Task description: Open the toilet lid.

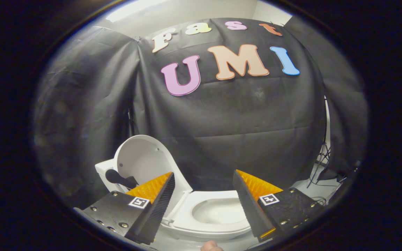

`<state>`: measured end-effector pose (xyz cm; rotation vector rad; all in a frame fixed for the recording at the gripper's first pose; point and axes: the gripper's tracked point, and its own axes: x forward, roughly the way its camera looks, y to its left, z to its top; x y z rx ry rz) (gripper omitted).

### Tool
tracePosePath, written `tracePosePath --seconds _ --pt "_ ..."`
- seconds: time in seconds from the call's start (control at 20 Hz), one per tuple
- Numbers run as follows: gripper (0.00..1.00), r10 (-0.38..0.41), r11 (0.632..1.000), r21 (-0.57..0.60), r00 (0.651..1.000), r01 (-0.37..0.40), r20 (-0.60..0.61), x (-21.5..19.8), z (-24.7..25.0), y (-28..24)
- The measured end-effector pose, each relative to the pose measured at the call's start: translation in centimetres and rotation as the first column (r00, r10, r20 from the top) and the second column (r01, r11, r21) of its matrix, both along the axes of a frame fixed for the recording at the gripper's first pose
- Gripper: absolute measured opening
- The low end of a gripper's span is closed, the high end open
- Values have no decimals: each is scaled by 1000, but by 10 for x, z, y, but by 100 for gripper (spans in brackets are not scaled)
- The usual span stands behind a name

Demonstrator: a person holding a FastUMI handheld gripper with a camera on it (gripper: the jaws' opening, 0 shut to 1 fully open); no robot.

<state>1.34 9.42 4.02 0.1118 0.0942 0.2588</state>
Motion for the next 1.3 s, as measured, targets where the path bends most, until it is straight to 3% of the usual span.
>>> tracePosePath --seconds 0.5,1.3 --pt "98 -62 994 -90 997 65 37 -14 4 -47" --pt "98 -170 980 -105 985 170 16 -11 -16 -124"
